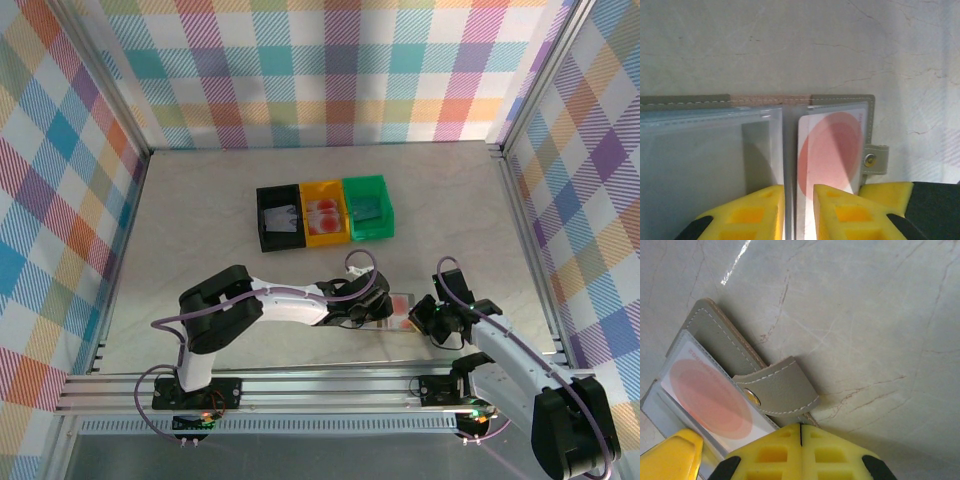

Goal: Take the credit cards out of the card holder

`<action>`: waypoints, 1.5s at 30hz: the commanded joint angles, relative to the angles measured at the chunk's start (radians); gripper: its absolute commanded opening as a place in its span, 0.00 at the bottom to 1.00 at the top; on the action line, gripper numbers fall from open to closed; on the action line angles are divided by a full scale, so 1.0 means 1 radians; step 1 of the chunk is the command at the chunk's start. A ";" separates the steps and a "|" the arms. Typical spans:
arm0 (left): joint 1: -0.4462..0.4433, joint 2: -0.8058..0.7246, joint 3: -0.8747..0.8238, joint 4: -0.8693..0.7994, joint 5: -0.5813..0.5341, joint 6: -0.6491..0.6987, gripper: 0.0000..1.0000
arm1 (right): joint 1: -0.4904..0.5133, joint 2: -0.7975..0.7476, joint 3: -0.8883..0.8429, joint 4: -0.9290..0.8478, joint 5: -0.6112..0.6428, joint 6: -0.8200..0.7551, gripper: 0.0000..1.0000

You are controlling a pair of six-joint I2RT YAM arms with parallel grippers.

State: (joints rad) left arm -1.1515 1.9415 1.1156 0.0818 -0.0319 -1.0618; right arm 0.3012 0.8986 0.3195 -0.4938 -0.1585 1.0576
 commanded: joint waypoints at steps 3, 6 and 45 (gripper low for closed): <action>-0.010 0.029 0.029 0.008 -0.029 0.011 0.23 | -0.005 -0.006 -0.025 0.001 0.007 0.005 0.00; -0.011 0.036 0.024 0.014 -0.032 0.006 0.23 | -0.005 -0.007 -0.025 0.004 0.005 0.005 0.00; -0.030 0.033 0.029 0.075 -0.012 -0.007 0.33 | -0.015 -0.036 -0.035 0.000 -0.009 0.002 0.00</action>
State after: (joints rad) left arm -1.1667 1.9621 1.1465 0.1284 -0.0456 -1.0580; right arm 0.2935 0.8669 0.3008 -0.4831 -0.1677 1.0580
